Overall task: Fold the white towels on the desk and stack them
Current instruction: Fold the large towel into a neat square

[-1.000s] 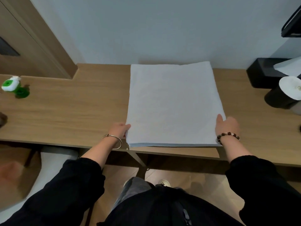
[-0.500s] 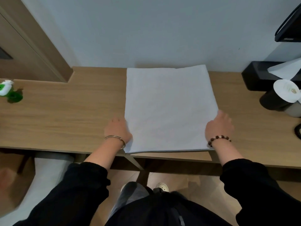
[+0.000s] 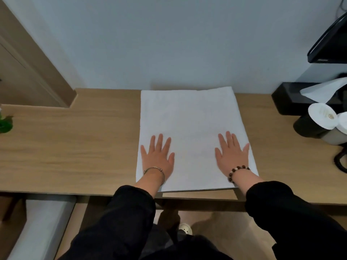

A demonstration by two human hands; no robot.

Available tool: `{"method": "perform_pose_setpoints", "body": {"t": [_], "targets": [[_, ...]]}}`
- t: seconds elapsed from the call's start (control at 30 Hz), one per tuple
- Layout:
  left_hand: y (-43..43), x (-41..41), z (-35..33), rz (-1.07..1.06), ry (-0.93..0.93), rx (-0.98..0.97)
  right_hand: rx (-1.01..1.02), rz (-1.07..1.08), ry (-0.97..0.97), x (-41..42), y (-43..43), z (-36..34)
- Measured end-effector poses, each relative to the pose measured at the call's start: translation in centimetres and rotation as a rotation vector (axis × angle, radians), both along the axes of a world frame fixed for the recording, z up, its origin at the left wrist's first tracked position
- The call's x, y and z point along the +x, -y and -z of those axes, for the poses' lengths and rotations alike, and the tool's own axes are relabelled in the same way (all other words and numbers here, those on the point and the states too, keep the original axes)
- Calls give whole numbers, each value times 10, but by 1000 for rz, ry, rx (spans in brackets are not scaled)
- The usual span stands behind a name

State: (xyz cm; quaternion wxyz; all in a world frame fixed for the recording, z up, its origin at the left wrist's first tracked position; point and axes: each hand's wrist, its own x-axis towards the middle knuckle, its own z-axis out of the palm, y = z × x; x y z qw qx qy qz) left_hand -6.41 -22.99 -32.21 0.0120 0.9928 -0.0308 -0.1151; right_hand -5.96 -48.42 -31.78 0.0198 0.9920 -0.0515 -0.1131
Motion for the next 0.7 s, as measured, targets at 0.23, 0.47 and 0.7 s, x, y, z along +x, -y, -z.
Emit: {"method": "perform_pose_setpoints", "body": {"t": [0.23, 0.47, 0.7], "targets": [[-35, -7, -20, -95, -30, -50, 59, -6, -62, -25, -35, -10], [-10, 95, -63, 24, 36, -27, 185, -47, 138, 45, -70, -54], [-6, 184, -25, 142, 34, -14, 141, -199, 44, 166, -87, -36]]}}
